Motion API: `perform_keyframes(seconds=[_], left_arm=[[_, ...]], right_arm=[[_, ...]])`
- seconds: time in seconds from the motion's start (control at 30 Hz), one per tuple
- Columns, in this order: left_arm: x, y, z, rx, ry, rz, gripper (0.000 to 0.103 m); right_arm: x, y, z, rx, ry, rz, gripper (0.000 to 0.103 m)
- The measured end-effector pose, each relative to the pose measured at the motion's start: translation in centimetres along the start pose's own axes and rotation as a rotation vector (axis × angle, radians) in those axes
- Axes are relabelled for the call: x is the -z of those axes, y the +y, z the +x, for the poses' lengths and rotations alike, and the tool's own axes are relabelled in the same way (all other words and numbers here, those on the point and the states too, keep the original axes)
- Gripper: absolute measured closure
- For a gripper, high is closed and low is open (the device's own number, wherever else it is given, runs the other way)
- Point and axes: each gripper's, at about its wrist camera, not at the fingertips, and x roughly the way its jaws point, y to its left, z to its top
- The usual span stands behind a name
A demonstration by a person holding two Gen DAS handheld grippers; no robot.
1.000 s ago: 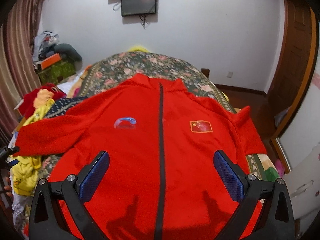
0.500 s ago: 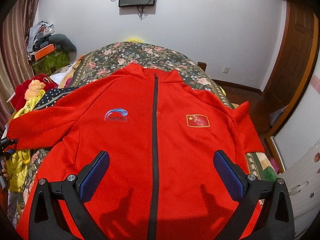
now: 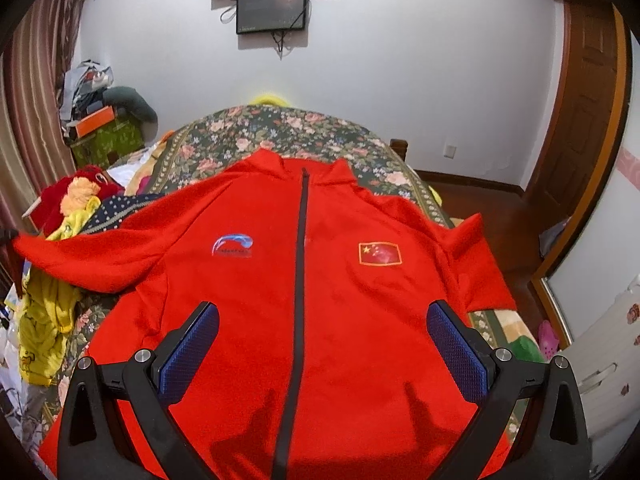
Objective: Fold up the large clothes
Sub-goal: 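Grasp the red jacket's sleeve with the left gripper and lift it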
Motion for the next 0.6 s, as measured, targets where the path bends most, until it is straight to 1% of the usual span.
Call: perform_keyframes(seconds=[0.13, 0.17, 0.2, 0.27, 0.33, 0.37, 0.4, 0.47, 0.5, 0.53, 0.57, 0.6], left_arm=[[-4.0, -8.0, -3.7, 0.072, -0.135, 0.121, 0.100], [-4.6, -10.0, -4.6, 0.095, -0.161, 0.149, 0.100], [-5.3, -12.8, -5.6, 0.133, -0.191, 0.188, 0.100], [-6.0, -17.1, -6.7, 0.177, -0.227, 0.244, 0.100], [-6.2, -22.2, -7.8, 0.239, -0.251, 0.314, 0.100], [-6.0, -24.4, -8.1, 0.269, -0.257, 0.342, 0.100], [-5.5, -27.3, -8.4, 0.309, -0.260, 0.384, 0.100], [-4.1, -31.3, -8.4, 0.361, -0.256, 0.443, 0.100], [-2.9, -34.2, -8.1, 0.396, -0.237, 0.488, 0.100], [-2.0, -35.9, -7.7, 0.417, -0.218, 0.517, 0.100], [-0.3, -38.2, -6.9, 0.448, -0.178, 0.561, 0.100], [1.2, -40.1, -6.1, 0.464, -0.140, 0.597, 0.100]], right_arm=[[-0.2, -1.6, -0.7, -0.023, -0.013, 0.023, 0.000], [-0.2, -1.9, -0.8, -0.027, -0.015, 0.029, 0.000], [-0.1, -2.4, -0.9, -0.032, -0.021, 0.037, 0.000], [-0.2, -3.3, -1.1, -0.042, -0.027, 0.048, 0.000], [-0.4, -4.1, -1.1, -0.052, -0.030, 0.057, 0.000], [-0.4, -4.5, -1.1, -0.053, -0.033, 0.062, 0.000], [-0.5, -5.1, -1.2, -0.054, -0.038, 0.068, 0.000], [-0.6, -6.0, -1.3, -0.059, -0.042, 0.077, 0.000], [-0.6, -6.5, -1.3, -0.061, -0.045, 0.081, 0.000], [-0.6, -7.0, -1.3, -0.061, -0.046, 0.086, 0.000], [-0.7, -7.4, -1.3, -0.061, -0.046, 0.089, 0.000], [-0.7, -7.9, -1.3, -0.062, -0.044, 0.092, 0.000]])
